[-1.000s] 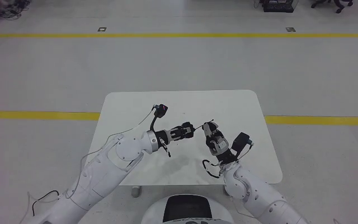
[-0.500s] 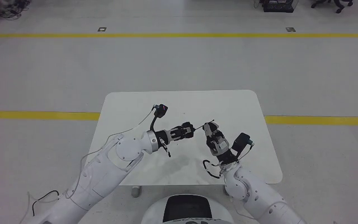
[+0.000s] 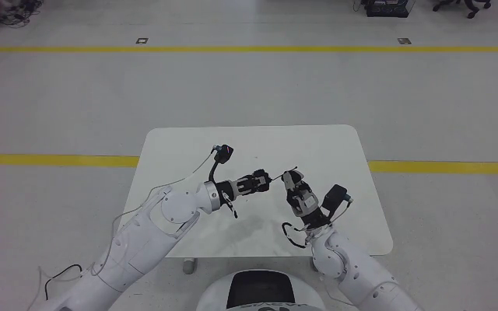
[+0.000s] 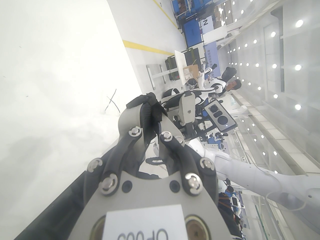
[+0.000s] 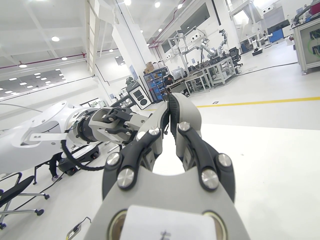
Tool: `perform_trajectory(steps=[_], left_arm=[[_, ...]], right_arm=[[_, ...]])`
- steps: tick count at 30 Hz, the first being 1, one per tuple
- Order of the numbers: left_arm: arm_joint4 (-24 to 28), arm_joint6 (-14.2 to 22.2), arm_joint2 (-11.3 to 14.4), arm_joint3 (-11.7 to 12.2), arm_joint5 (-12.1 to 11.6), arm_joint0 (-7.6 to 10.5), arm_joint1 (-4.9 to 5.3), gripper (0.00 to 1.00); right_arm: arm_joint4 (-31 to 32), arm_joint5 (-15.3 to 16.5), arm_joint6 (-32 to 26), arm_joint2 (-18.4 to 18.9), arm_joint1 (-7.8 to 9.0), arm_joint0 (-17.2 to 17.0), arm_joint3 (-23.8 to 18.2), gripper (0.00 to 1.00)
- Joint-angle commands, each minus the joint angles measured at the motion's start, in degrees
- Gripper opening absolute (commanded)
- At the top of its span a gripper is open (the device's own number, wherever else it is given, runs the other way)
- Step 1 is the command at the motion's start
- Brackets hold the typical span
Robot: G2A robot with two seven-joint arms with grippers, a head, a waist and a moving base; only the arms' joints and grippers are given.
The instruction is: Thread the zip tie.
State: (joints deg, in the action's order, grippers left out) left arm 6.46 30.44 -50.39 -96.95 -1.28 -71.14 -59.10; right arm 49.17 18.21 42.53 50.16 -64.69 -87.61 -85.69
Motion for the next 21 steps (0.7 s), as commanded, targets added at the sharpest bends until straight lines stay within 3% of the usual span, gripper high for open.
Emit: perform_trajectory(steps=[1, 21], left_arm=[[0.0, 0.0, 0.0, 0.0, 0.0, 0.00, 0.00, 0.00], [0.0, 0.0, 0.0, 0.0, 0.0, 0.00, 0.00, 0.00]], right_arm=[[0.1, 0.1, -0.1, 0.2, -0.15, -0.1, 0.0, 0.00], [0.9, 1.3, -1.3, 1.8, -1.71, -0.5, 0.3, 0.00]])
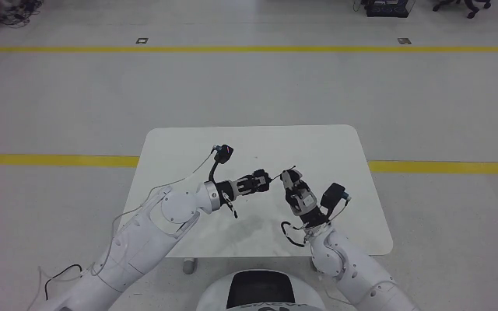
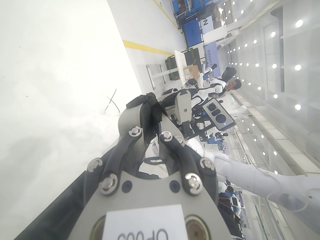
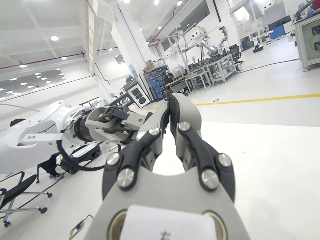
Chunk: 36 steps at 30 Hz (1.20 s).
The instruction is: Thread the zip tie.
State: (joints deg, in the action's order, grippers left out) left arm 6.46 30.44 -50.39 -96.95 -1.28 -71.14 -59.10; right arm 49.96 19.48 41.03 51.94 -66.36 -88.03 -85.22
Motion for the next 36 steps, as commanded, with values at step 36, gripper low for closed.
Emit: perform_trajectory(steps=[36], left_arm=[[0.0, 0.0, 0.0, 0.0, 0.0, 0.00, 0.00, 0.00]], right_arm=[[1.2, 0.0, 0.0, 1.4, -0.80, -1.2, -0.2, 0.00]])
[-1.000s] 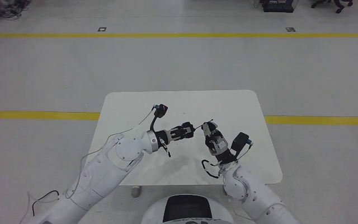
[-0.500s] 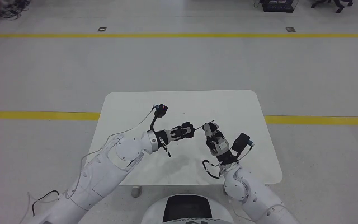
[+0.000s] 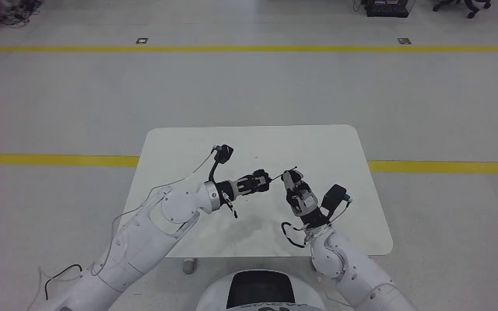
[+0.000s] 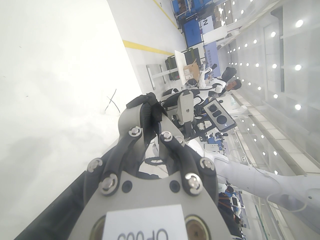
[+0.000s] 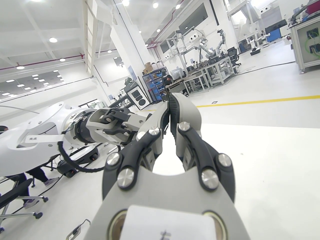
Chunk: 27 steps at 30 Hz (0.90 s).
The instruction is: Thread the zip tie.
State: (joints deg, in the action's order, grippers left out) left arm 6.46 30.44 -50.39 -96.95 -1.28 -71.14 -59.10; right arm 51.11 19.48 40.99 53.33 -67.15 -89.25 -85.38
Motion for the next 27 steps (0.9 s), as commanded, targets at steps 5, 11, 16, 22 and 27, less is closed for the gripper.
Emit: perform_trajectory(steps=[5, 11, 16, 22, 27], left_arm=[[0.0, 0.0, 0.0, 0.0, 0.0, 0.00, 0.00, 0.00], [0.0, 0.0, 0.0, 0.0, 0.0, 0.00, 0.00, 0.00], [0.0, 0.0, 0.0, 0.0, 0.0, 0.00, 0.00, 0.00], [0.0, 0.0, 0.0, 0.0, 0.0, 0.00, 0.00, 0.00], [0.0, 0.0, 0.0, 0.0, 0.0, 0.00, 0.00, 0.00]], right_arm=[[0.1, 0.0, 0.1, 0.0, -0.12, 0.1, 0.1, 0.00], [0.1, 0.0, -0.2, 0.0, -0.29, 0.3, 0.3, 0.00], [0.2, 0.0, -0.2, 0.1, -0.43, 0.3, 0.5, 0.00], [0.4, 0.0, 0.0, 0.1, -0.57, 0.3, 0.5, 0.00], [0.6, 0.0, 0.0, 0.4, -0.63, 0.1, 0.6, 0.00]])
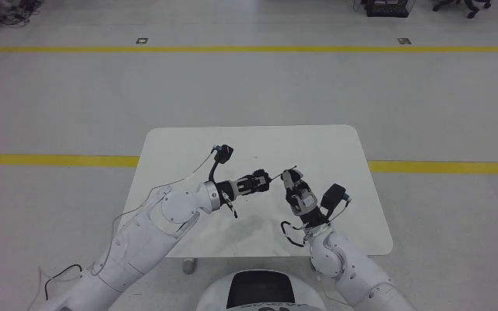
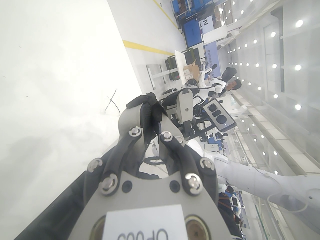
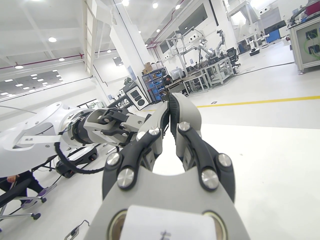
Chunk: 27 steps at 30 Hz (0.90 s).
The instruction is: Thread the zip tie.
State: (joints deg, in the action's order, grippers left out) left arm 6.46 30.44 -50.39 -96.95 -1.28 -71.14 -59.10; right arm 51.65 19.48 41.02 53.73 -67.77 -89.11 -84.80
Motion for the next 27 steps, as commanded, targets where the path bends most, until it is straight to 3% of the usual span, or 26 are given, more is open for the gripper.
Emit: perform_trajectory(steps=[1, 27], left_arm=[[0.0, 0.0, 0.0, 0.0, 0.0, 0.00, 0.00, 0.00], [0.0, 0.0, 0.0, 0.0, 0.0, 0.00, 0.00, 0.00]], right_arm=[[0.1, 0.0, -0.1, 0.1, -0.04, -0.1, 0.0, 0.00], [0.4, 0.0, -0.7, -0.4, -0.74, 0.2, 0.4, 0.00]])
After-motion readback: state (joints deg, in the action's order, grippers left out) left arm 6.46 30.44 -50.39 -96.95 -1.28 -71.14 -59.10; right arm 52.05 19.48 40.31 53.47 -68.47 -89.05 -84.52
